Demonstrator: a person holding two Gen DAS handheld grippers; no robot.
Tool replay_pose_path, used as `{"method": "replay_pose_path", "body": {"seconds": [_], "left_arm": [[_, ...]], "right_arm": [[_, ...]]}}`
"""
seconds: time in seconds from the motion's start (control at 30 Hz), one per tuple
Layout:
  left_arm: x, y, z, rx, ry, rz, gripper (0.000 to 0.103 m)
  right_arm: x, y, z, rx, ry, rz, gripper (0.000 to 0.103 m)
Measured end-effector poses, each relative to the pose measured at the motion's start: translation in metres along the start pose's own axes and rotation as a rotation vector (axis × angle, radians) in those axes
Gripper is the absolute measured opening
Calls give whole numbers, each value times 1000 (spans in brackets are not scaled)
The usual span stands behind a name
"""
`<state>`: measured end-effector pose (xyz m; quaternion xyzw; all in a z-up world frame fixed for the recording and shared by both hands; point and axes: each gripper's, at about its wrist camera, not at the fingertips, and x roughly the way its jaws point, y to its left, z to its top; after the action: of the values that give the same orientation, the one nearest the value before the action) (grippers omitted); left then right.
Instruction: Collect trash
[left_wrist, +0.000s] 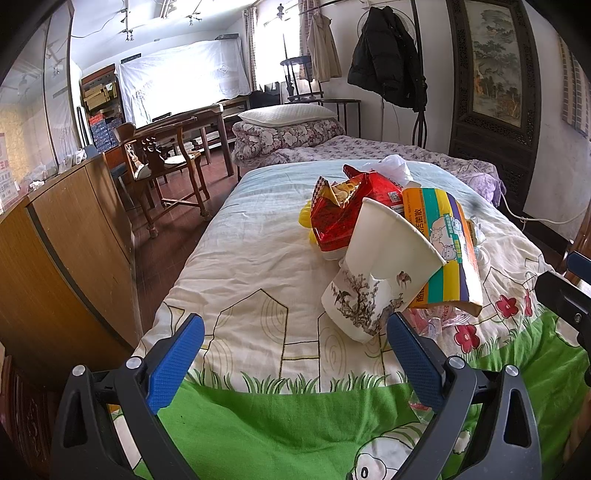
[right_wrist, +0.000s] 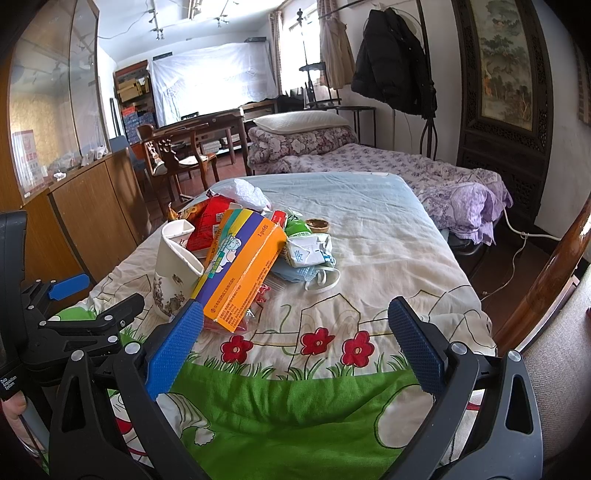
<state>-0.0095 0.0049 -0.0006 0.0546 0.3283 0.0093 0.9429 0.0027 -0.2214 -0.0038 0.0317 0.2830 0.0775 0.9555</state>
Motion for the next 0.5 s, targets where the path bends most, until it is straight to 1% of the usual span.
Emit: {"method": "replay_pose_path", "body": {"seconds": [0.5], "left_arm": [[1,0,-1,0,3,-4,97]], "right_arm": [[1,-1,0,0,0,1,96]]}}
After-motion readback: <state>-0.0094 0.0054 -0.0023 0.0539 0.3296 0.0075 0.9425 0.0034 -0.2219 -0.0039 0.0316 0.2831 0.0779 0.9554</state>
